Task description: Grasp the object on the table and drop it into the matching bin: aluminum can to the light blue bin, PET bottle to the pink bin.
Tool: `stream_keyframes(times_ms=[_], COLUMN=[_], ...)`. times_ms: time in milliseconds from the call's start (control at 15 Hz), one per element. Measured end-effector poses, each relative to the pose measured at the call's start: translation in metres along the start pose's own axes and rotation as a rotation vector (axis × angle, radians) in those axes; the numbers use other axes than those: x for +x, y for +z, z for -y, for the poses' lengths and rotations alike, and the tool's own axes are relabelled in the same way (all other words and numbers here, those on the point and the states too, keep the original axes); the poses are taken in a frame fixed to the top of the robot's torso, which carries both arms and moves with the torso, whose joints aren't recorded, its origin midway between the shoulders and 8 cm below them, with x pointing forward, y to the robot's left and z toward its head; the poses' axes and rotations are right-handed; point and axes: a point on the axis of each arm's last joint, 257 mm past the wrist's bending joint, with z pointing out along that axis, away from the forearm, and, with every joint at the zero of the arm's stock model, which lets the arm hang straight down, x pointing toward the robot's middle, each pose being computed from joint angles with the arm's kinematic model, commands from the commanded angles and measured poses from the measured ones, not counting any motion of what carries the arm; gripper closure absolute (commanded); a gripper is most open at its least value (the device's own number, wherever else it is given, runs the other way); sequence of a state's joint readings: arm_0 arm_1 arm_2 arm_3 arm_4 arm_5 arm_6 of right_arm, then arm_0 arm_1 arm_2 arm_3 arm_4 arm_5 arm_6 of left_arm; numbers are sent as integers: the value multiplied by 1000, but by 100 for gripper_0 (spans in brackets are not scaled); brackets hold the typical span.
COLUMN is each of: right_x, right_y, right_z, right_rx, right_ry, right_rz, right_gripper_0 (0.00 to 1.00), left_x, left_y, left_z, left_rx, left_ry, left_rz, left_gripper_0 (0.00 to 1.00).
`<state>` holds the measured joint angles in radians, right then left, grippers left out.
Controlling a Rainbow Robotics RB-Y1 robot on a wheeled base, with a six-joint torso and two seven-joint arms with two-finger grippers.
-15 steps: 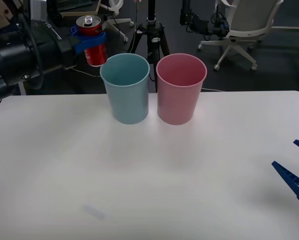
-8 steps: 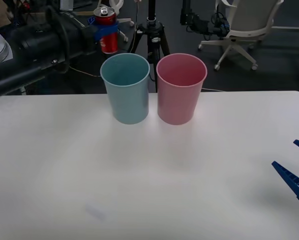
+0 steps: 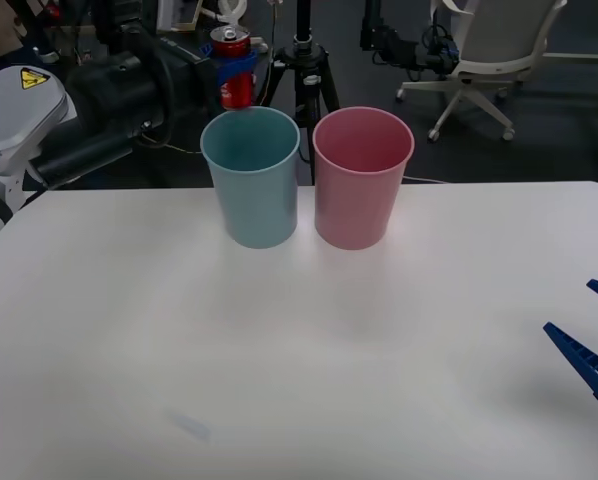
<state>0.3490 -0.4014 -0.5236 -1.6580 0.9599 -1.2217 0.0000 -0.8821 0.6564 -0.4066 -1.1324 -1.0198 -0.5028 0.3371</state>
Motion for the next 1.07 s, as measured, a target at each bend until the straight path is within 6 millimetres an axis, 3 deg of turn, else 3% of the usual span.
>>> stream_keyframes(times_ms=[333,400,467,533,1067], right_x=[0,0,0,0,0], right_y=[0,0,0,0,0], right_z=[0,0,0,0,0], right_rx=[0,0,0,0,0], right_ry=[0,0,0,0,0], right_rz=[0,0,0,0,0], right_gripper_0=[0,0,0,0,0], left_x=[13,14,14,13,11], left_y=[9,10,11,11,11], left_z=[6,6,6,7,7], left_rx=[-6,-7,-9,-10,-9], left_ry=[-1,-4,-6,-6,-21], left_rz=[-14,-13,-11,-9,0], left_gripper_0=[100,86,36,0,0])
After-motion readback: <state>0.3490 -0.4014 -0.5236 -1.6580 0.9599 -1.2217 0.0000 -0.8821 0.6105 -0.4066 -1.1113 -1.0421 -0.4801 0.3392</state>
